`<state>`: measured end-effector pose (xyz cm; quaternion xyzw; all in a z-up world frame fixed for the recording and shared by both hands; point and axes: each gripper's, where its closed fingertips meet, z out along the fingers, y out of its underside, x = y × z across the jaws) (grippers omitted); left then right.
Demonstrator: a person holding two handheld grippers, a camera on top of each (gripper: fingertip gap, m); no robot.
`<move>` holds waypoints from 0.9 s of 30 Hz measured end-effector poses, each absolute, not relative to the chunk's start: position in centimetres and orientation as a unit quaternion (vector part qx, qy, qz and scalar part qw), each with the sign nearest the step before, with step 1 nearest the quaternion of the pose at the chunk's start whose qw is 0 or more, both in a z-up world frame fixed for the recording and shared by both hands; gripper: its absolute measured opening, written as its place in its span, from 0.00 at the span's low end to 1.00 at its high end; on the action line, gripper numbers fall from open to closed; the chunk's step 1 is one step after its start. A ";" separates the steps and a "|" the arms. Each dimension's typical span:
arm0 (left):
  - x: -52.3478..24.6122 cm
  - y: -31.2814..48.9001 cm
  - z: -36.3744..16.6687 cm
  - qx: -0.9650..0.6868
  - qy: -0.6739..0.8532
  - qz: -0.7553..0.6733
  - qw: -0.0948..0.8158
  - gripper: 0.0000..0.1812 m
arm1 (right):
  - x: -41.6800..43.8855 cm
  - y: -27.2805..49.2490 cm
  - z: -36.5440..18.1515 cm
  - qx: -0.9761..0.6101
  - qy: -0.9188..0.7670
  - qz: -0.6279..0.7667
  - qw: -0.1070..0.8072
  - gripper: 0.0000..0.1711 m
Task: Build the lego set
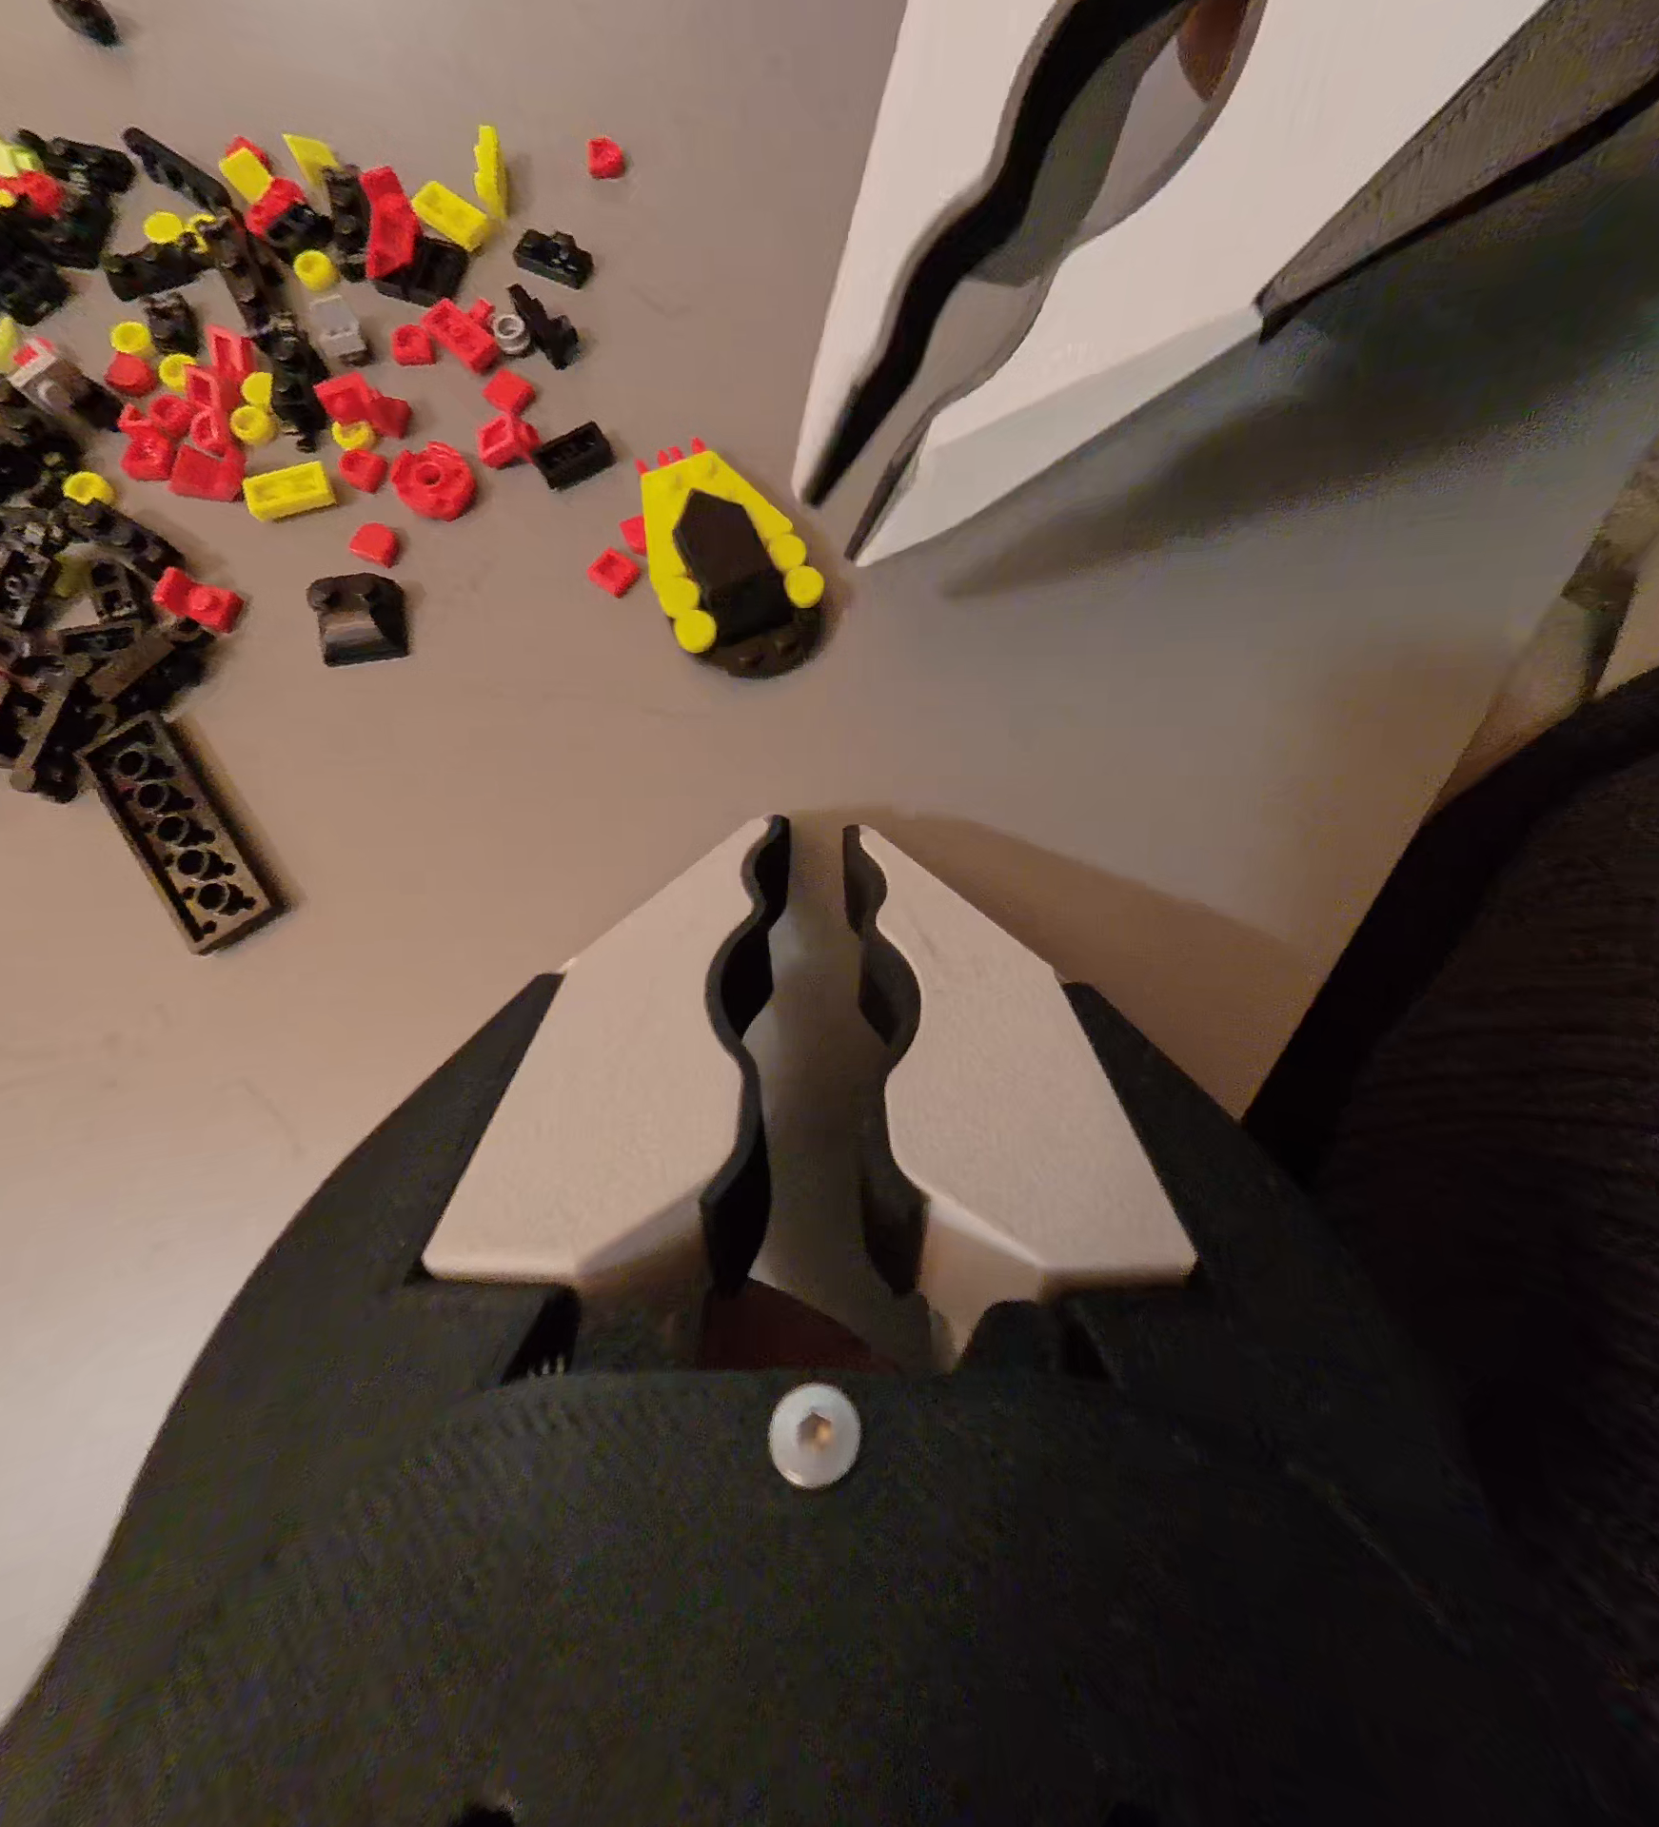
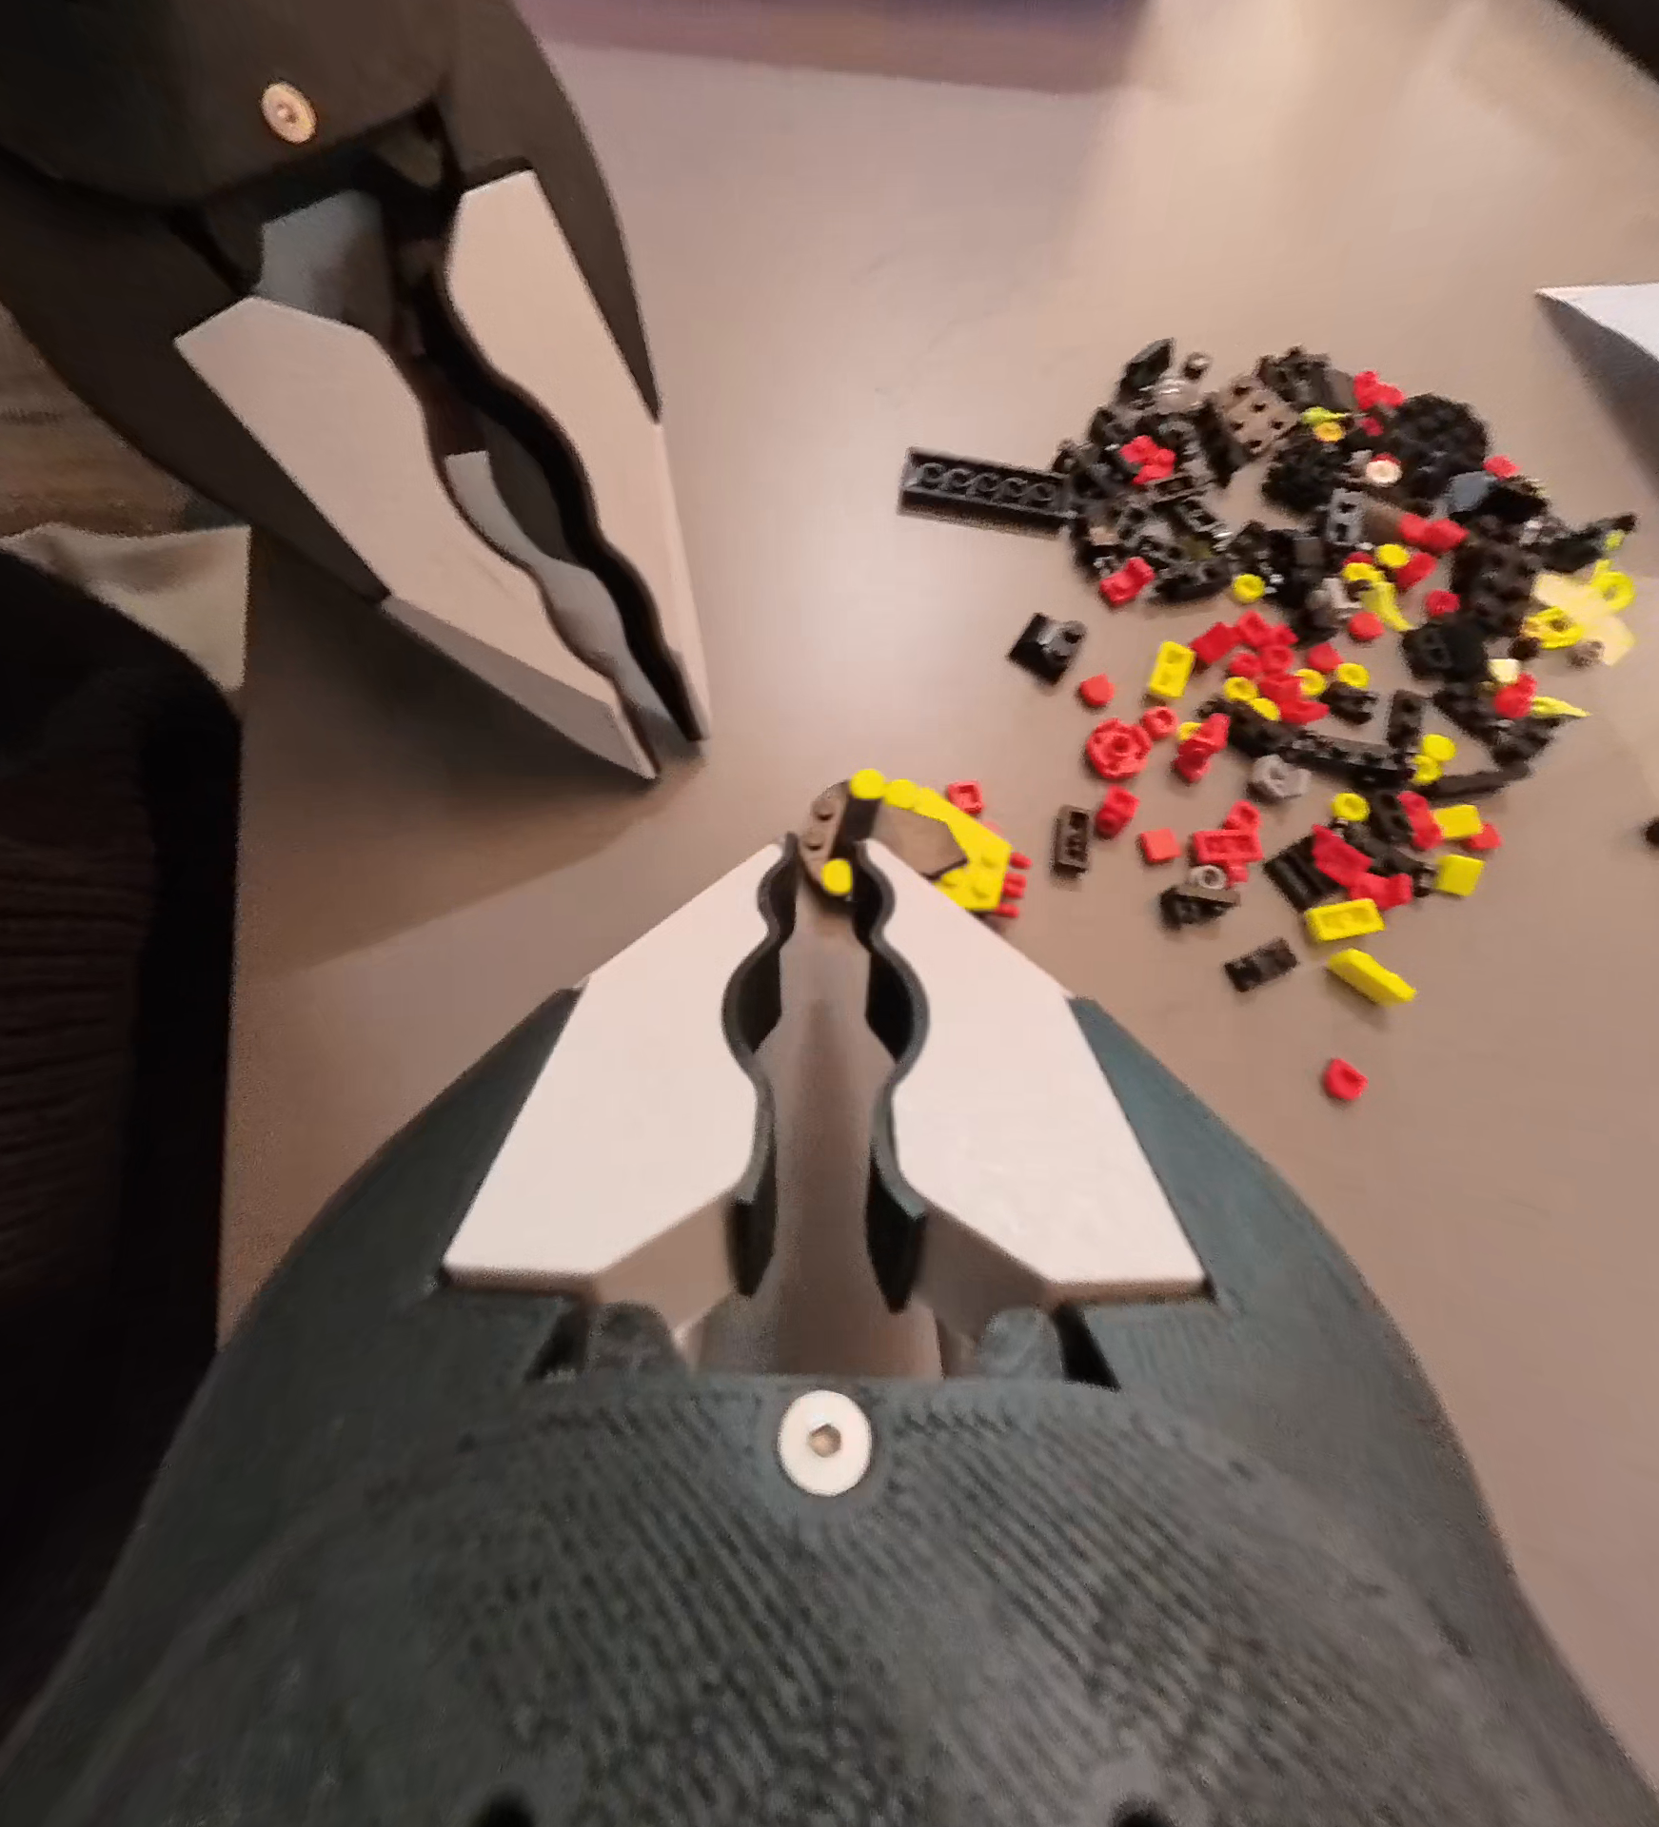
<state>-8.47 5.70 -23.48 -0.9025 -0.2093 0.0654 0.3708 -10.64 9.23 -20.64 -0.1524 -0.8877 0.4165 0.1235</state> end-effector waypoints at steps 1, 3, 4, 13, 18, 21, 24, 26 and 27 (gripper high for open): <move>-8.7 5.6 -23.5 -0.902 -0.212 0.068 0.371 0.06 | -11.1 9.5 -20.6 -0.162 -0.884 0.419 0.129 0.07; -9.1 5.6 -23.4 -0.900 -0.217 0.077 0.371 0.07 | -12.0 10.0 -20.8 -0.188 -0.881 0.415 0.127 0.12; -9.2 5.6 -23.4 -0.899 -0.218 0.081 0.372 0.08 | -12.2 10.2 -21.1 -0.200 -0.880 0.414 0.120 0.14; -13.6 5.4 -22.6 -0.870 -0.266 0.167 0.380 0.07 | -13.3 9.2 -21.4 -0.252 -0.870 0.406 0.118 0.18; -14.8 7.4 -22.0 -0.856 -0.284 0.127 0.412 0.06 | -13.0 8.9 -22.3 -0.245 -0.882 0.385 0.122 0.17; -14.3 8.5 -22.7 -0.865 -0.286 0.083 0.403 0.03 | -12.4 8.5 -22.3 -0.226 -0.885 0.391 0.111 0.16; -13.5 8.2 -23.1 -0.871 -0.286 0.060 0.395 0.00 | -12.1 8.4 -22.3 -0.203 -0.890 0.392 0.115 0.16; -12.8 7.8 -23.4 -0.874 -0.286 0.046 0.391 0.00 | -11.9 8.4 -22.3 -0.198 -0.891 0.393 0.112 0.16; -12.6 7.7 -23.5 -0.875 -0.287 0.042 0.388 0.00 | -11.9 8.4 -22.3 -0.198 -0.891 0.394 0.109 0.16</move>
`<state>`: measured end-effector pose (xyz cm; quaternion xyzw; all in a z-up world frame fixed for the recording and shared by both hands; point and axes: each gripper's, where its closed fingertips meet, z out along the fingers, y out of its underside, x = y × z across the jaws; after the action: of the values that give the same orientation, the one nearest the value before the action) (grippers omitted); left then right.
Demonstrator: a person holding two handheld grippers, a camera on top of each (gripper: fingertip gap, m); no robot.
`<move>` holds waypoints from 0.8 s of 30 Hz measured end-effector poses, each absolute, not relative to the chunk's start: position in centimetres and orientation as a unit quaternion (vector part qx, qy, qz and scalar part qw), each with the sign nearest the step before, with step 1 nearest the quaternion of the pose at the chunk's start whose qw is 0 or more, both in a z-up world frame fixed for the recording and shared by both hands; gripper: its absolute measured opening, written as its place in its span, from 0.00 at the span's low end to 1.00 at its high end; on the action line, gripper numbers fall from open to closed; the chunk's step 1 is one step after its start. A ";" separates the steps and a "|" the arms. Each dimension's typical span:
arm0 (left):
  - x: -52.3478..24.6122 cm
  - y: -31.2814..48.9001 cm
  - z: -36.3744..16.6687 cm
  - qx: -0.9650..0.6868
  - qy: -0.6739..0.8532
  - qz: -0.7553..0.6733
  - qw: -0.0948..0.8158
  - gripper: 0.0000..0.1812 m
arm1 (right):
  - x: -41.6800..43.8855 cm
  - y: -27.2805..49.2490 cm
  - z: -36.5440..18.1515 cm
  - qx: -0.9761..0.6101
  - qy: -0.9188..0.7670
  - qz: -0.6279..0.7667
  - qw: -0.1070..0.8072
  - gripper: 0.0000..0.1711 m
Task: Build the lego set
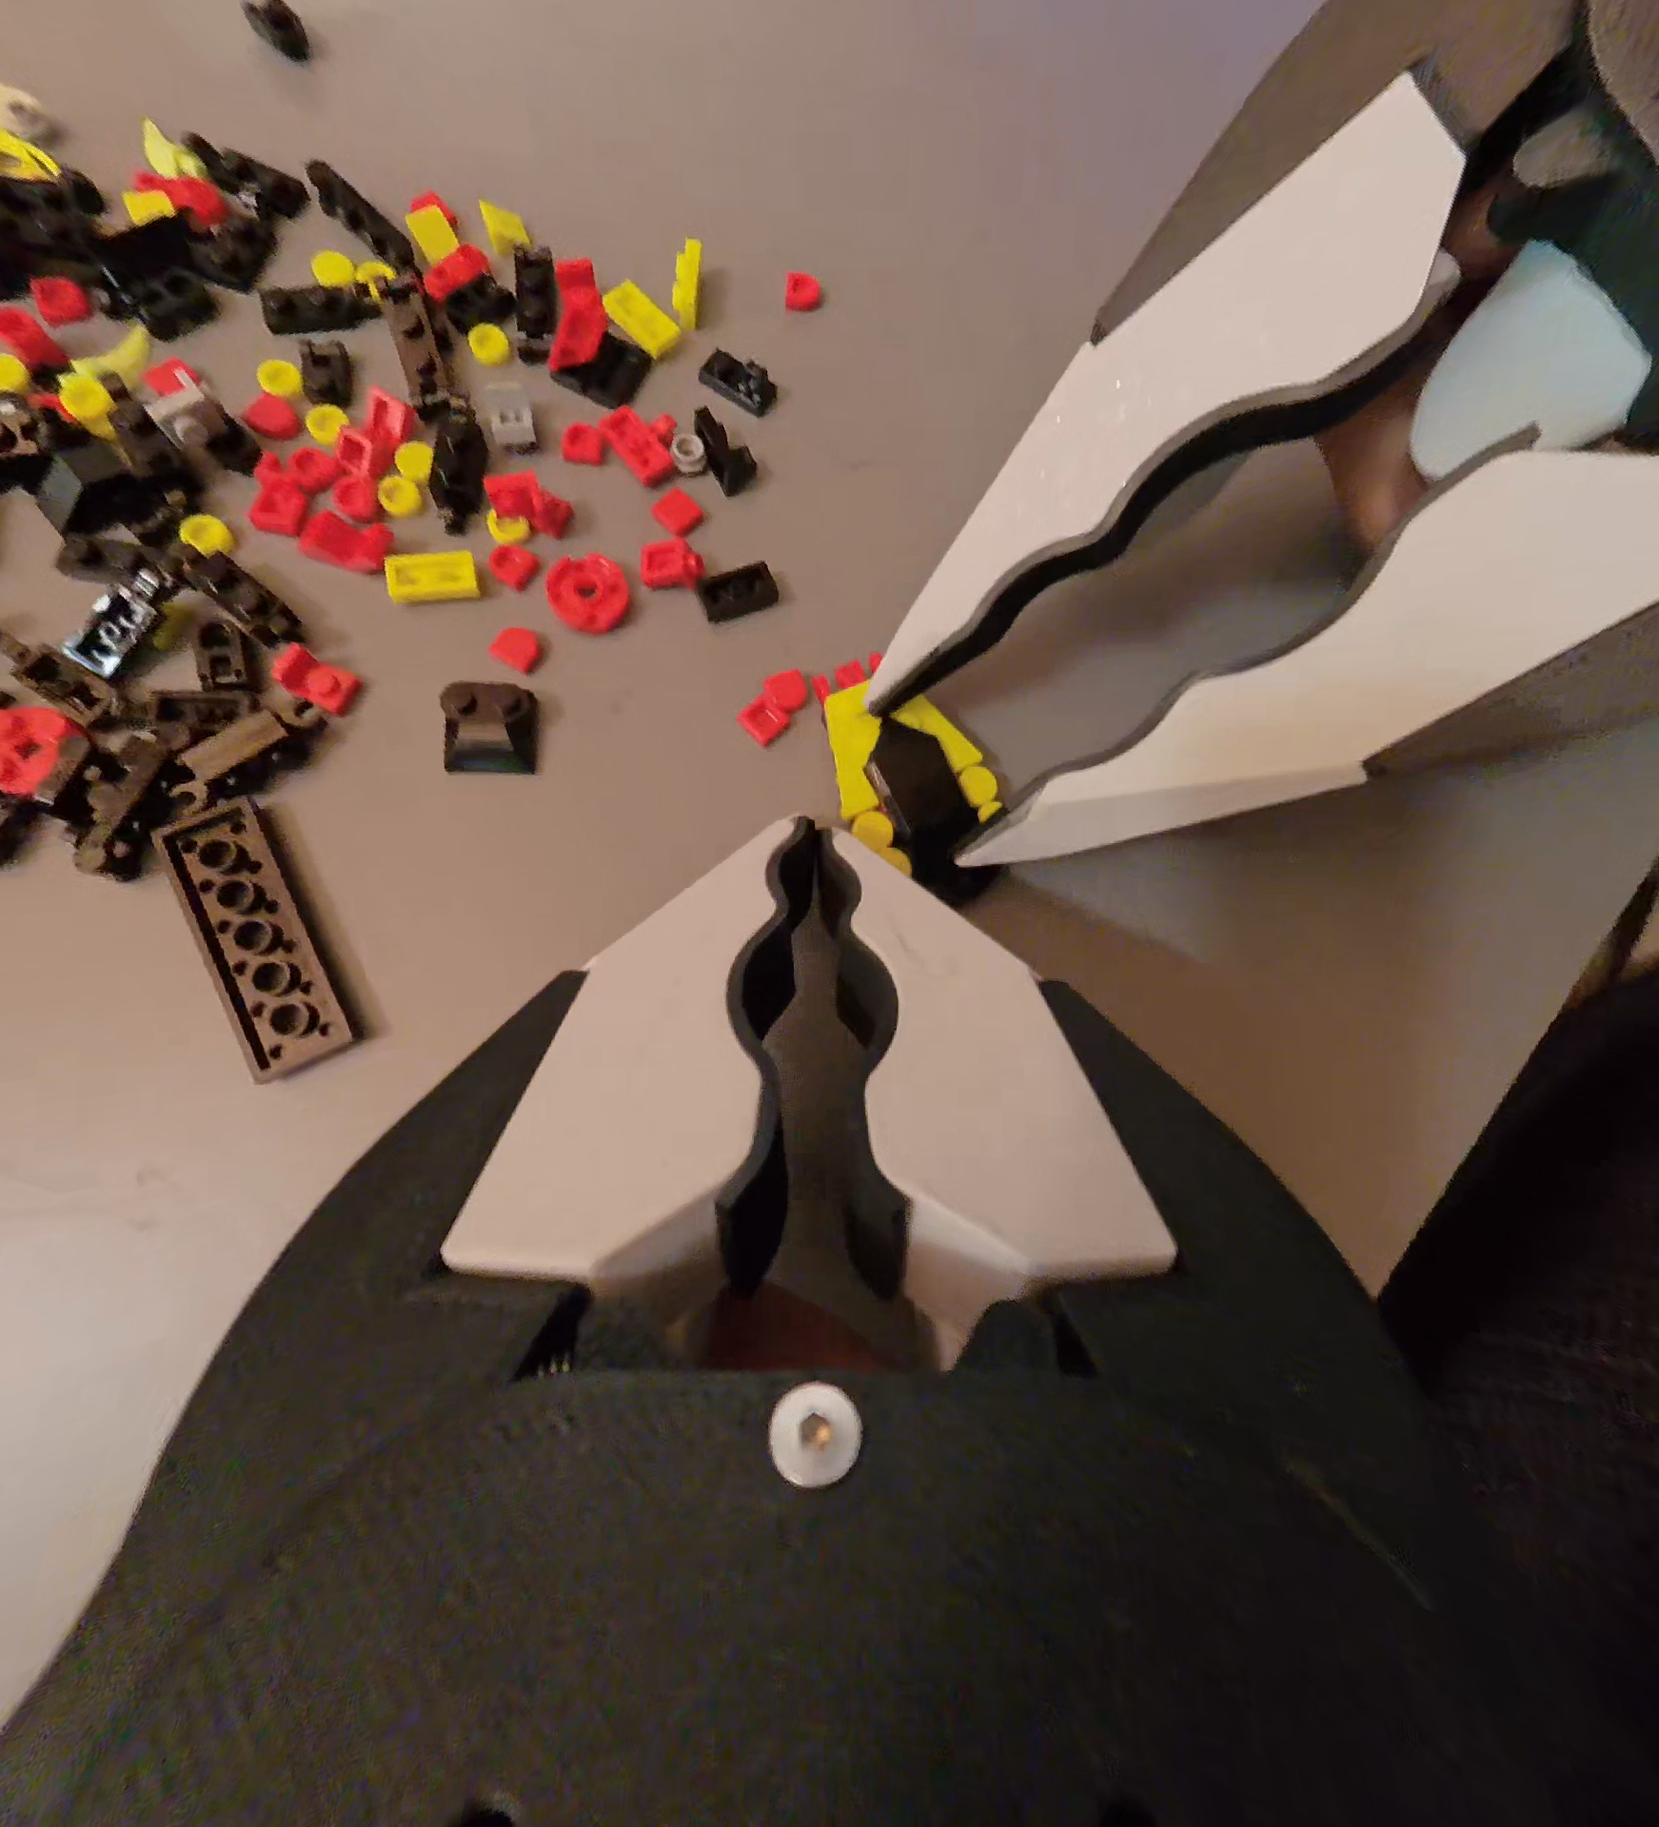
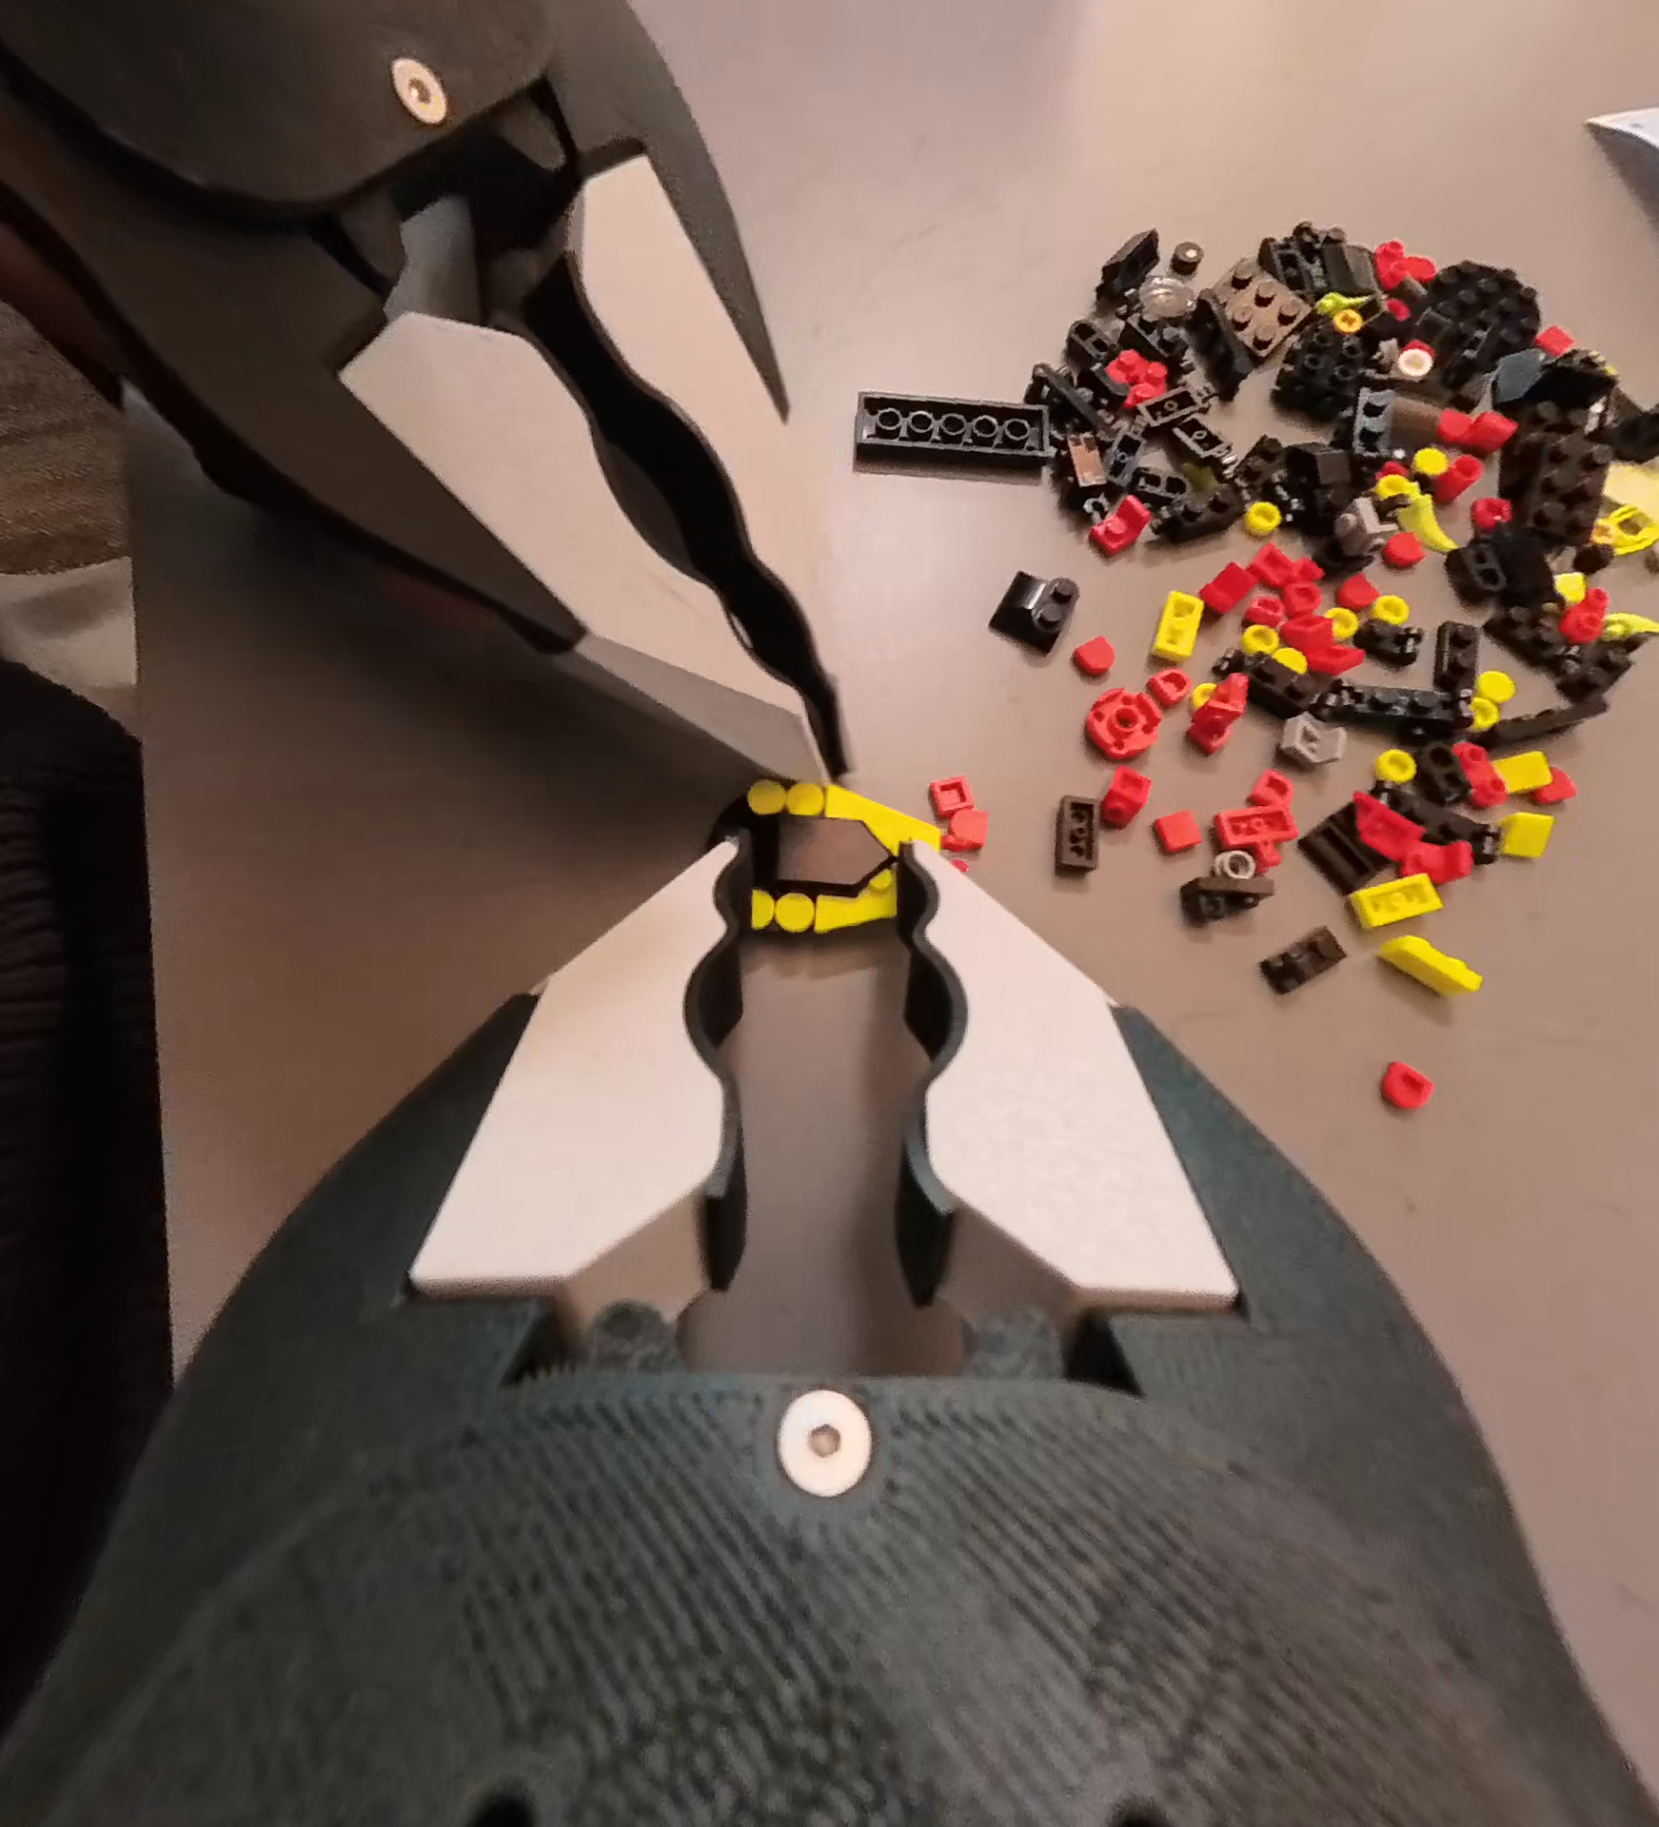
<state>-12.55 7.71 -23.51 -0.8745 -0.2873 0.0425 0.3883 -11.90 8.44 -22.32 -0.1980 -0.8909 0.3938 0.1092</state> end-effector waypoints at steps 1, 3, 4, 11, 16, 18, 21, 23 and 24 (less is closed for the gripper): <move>-12.4 7.7 -23.5 -0.875 -0.286 0.041 0.389 0.00 | -11.9 8.4 -22.3 -0.199 -0.891 0.395 0.106 0.16; -12.2 7.7 -23.5 -0.878 -0.281 0.042 0.386 0.00 | -11.9 8.4 -22.3 -0.199 -0.891 0.395 0.106 0.16; -12.1 7.7 -23.5 -0.879 -0.277 0.043 0.385 0.00 | -11.9 8.4 -22.3 -0.198 -0.891 0.394 0.107 0.16; -11.9 8.0 -23.5 -0.881 -0.270 0.047 0.386 0.00 | -12.0 8.4 -22.4 -0.199 -0.893 0.387 0.111 0.17; -12.0 8.1 -23.5 -0.887 -0.253 0.080 0.379 0.00 | -11.8 8.5 -22.2 -0.223 -0.887 0.397 0.074 0.13; -11.9 8.1 -23.5 -0.890 -0.245 0.085 0.375 0.00 | -12.0 8.7 -21.8 -0.221 -0.884 0.404 0.081 0.00; -11.5 8.0 -23.2 -0.891 -0.237 0.079 0.378 0.01 | -12.0 8.9 -21.9 -0.217 -0.887 0.397 0.094 0.00; -11.4 7.7 -22.9 -0.891 -0.234 0.081 0.380 0.04 | -12.0 8.9 -21.9 -0.213 -0.889 0.392 0.104 0.00; -11.4 7.6 -22.8 -0.890 -0.232 0.084 0.383 0.05 | -12.0 9.0 -21.9 -0.211 -0.889 0.392 0.105 0.00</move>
<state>-11.37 7.55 -22.81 -0.8903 -0.2324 0.0838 0.3826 -11.97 8.99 -21.91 -0.2110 -0.8894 0.3917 0.1047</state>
